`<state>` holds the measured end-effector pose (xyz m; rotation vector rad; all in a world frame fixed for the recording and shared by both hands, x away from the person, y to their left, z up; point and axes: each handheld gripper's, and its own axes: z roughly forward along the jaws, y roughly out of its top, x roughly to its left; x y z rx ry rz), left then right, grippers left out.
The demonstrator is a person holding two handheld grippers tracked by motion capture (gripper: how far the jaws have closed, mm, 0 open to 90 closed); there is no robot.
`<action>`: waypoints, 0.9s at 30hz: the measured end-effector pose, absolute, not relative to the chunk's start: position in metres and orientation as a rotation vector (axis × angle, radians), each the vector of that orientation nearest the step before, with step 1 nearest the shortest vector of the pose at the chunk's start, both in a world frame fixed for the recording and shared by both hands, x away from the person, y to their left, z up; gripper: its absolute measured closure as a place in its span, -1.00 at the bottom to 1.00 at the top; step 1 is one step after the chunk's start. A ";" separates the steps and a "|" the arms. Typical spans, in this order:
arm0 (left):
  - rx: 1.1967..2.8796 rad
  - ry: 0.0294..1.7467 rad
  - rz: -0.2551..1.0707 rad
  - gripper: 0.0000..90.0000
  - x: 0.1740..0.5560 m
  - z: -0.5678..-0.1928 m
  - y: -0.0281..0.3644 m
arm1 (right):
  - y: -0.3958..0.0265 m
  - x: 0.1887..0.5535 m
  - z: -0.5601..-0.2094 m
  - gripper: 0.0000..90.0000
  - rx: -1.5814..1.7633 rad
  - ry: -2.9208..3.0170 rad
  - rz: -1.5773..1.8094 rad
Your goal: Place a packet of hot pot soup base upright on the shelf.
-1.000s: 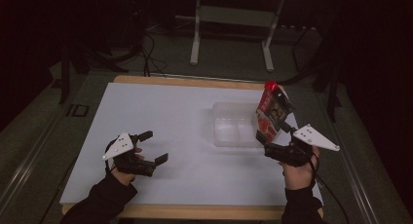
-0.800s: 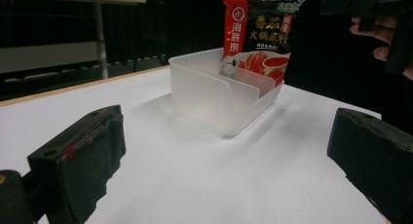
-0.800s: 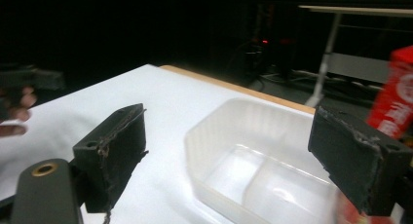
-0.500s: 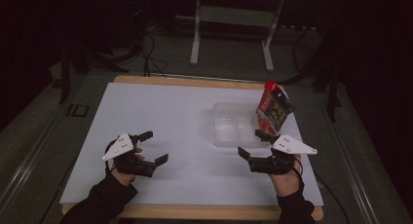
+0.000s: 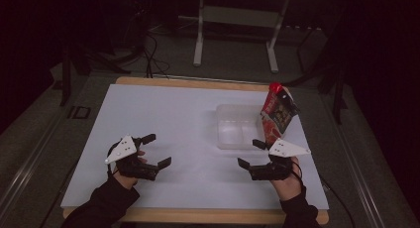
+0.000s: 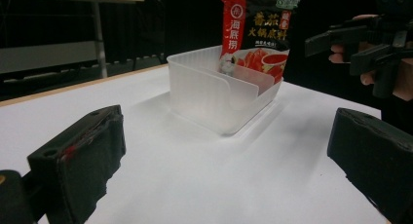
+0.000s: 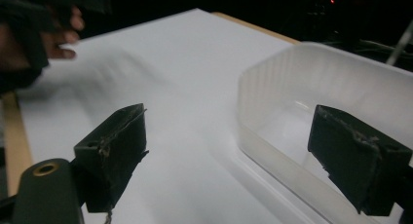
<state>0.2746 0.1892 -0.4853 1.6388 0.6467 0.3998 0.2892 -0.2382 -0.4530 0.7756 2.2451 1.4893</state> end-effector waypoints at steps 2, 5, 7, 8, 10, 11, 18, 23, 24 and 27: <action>1.640 0.645 0.399 -0.99 0.275 -0.485 0.189 | -0.240 0.290 -0.456 -0.69 0.775 2.263 1.474; 1.639 0.648 0.394 -0.99 0.275 -0.486 0.189 | -0.242 0.290 -0.461 -0.69 0.780 2.290 1.440; 1.642 0.648 0.396 -0.99 0.275 -0.486 0.189 | -0.243 0.289 -0.464 -0.69 0.788 2.303 1.417; 1.644 0.649 0.395 -0.99 0.276 -0.486 0.189 | -0.244 0.289 -0.465 -0.69 0.791 2.307 1.399; 1.643 0.646 0.393 -0.99 0.276 -0.487 0.189 | -0.245 0.288 -0.467 -0.69 0.796 2.320 1.390; 1.644 0.646 0.393 -0.99 0.276 -0.487 0.188 | -0.246 0.288 -0.469 -0.69 0.800 2.327 1.380; 1.644 0.650 0.385 -0.99 0.277 -0.488 0.188 | -0.251 0.286 -0.474 -0.69 0.810 2.356 1.338; 1.649 0.644 0.391 -0.99 0.276 -0.488 0.188 | -0.258 0.286 -0.478 -0.69 0.842 2.359 1.301; 1.649 0.644 0.391 -0.99 0.276 -0.488 0.188 | -0.260 0.285 -0.479 -0.69 0.847 2.358 1.292; 1.648 0.644 0.391 -0.99 0.276 -0.488 0.188 | -0.263 0.285 -0.481 -0.69 0.856 2.361 1.277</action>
